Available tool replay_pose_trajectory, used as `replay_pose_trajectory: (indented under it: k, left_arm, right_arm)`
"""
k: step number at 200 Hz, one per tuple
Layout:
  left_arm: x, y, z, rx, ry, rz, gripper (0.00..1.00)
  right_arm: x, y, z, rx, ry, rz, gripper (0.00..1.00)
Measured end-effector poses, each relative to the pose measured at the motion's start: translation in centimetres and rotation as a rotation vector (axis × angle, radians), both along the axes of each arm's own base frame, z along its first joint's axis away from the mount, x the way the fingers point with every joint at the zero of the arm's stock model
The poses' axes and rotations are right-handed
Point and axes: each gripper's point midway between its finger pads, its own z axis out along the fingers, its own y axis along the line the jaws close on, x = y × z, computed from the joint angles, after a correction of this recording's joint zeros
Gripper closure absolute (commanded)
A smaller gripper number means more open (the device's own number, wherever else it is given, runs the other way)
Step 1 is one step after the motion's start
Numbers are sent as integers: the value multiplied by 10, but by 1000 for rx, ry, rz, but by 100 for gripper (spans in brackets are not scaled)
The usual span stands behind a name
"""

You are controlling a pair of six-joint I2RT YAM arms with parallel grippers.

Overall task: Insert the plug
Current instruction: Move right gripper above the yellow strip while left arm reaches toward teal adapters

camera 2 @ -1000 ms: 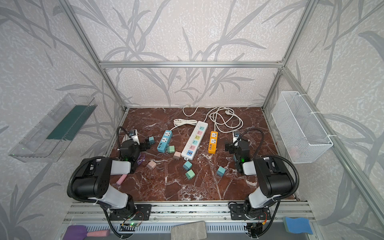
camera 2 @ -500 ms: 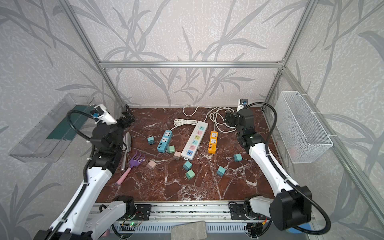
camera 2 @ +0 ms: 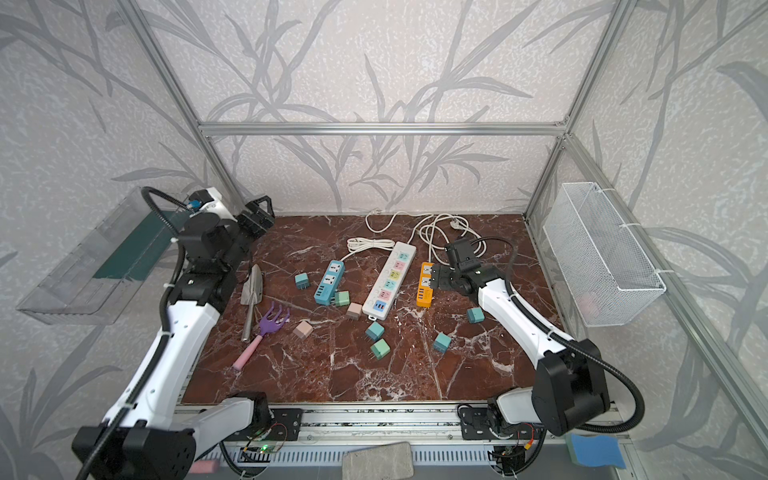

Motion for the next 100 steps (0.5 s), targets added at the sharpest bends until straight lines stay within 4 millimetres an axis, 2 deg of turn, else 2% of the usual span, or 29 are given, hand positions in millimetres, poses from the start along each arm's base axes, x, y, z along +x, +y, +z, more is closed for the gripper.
replay_pose_trajectory:
  k: [17,42,67,88,100]
  left_arm:
    - [19,-33,-26,1,97,-73,16]
    - [33,-110,-69,39,232,-254,16]
    - [18,-173,-121,57,372,-429,19]
    - [0,-200,-152,73,467,-519,19]
    - [-7,-212,-158,78,490,-555,20]
  right_arm:
    - [5,15,-17,-29,61,31,0]
    - [22,43,-31,-40,102,78,0]
    - [42,60,-48,-49,144,87,4]
    - [48,62,-67,-62,186,76,7]
    - [46,61,-78,-76,218,71,10]
